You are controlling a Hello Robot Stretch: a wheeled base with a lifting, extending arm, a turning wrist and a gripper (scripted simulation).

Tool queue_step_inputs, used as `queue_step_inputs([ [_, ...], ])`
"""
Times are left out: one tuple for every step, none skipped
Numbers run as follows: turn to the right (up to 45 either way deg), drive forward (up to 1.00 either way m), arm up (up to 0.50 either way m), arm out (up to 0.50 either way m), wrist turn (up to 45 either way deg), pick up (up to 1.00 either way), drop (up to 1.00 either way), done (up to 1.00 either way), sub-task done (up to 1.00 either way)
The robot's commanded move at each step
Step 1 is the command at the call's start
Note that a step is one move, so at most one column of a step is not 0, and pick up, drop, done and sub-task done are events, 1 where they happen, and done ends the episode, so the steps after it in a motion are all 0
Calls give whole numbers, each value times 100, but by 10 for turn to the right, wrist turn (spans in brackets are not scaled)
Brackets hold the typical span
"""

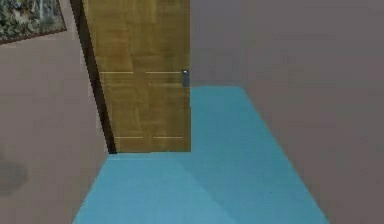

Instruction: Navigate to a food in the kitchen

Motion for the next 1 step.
queue_step_inputs([
  [180,0,0,0,0,0,0,0,0],
])
